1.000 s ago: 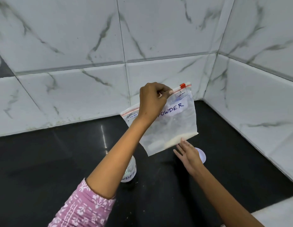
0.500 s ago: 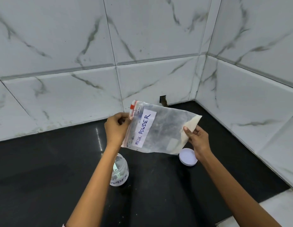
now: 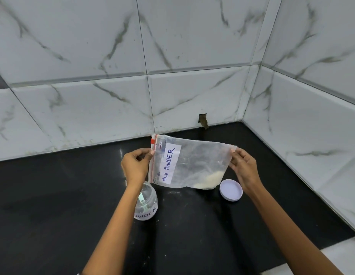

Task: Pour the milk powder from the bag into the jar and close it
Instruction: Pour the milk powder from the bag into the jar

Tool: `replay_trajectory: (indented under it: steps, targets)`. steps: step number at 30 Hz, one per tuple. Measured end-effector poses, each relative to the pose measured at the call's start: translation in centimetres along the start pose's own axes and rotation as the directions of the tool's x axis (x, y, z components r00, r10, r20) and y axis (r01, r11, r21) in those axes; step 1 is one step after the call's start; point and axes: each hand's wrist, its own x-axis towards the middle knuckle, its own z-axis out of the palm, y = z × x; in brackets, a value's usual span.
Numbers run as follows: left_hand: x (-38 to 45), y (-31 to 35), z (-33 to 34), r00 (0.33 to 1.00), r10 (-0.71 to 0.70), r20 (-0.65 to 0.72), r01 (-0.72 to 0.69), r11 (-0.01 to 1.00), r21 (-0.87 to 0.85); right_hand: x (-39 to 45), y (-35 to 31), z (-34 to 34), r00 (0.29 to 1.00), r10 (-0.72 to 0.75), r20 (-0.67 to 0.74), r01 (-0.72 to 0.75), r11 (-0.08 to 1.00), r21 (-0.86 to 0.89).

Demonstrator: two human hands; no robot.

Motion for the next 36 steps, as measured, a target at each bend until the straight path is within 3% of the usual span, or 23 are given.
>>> replay_trajectory:
  steps: [5, 9, 13, 15, 17, 19, 21, 23, 32, 36]
  targets:
    - [0.0, -0.7, -0.5, 1.0, -0.023, -0.019, 0.023, 1.0, -0.001, -0.1, 0.5, -0.2, 1.0, -0.011, -0.029, 0.01, 0.999, -0.045]
    - [0.1, -1.2, -1.0, 0.999, -0.039, -0.015, 0.038, 0.999, -0.015, -0.4, 0.9, 0.0, 0.997, -0.066, 0.039, 0.072, 0.983, -0.166]
    - [0.0, -1.8, -1.4, 0.999, -0.052, -0.014, 0.051, 0.998, -0.048, -0.2, 1.2, 0.6, 0.986, -0.154, -0.059, 0.139, 0.97, -0.199]
    - [0.1, -1.8, -1.5, 0.998, -0.056, -0.01, 0.055, 0.997, -0.06, -0.4, 1.7, 1.0, 0.996, -0.09, 0.025, 0.093, 0.972, -0.216]
    - [0.2, -1.9, -1.6, 0.999, -0.055, 0.003, 0.055, 0.996, -0.074, -0.7, 2.6, 1.1, 0.991, 0.068, 0.118, -0.034, 0.964, -0.263]
    - [0.3, -2.0, -1.7, 0.998, -0.058, 0.012, 0.059, 0.994, -0.095, -1.0, 3.5, 1.0, 0.983, 0.122, 0.136, -0.042, 0.877, -0.479]
    - [0.6, -2.1, -1.8, 0.997, -0.068, 0.027, 0.071, 0.991, -0.116, -1.2, 4.3, 1.0, 0.99, 0.067, 0.122, 0.038, 0.711, -0.702]
    - [0.9, -2.1, -1.8, 0.997, -0.071, 0.033, 0.074, 0.99, -0.121, -1.4, 4.6, 1.5, 0.996, 0.016, 0.087, 0.056, 0.647, -0.76]
    - [3.1, 0.8, -3.0, 1.0, -0.004, -0.001, 0.003, 0.97, -0.242, 0.1, 1.5, 3.4, 0.997, 0.033, 0.075, 0.016, 0.82, -0.572]
    - [3.3, 2.2, -4.1, 1.0, 0.016, 0.009, -0.012, 0.959, -0.285, -0.3, -0.3, 4.3, 0.997, -0.05, 0.05, 0.069, 0.859, -0.507]
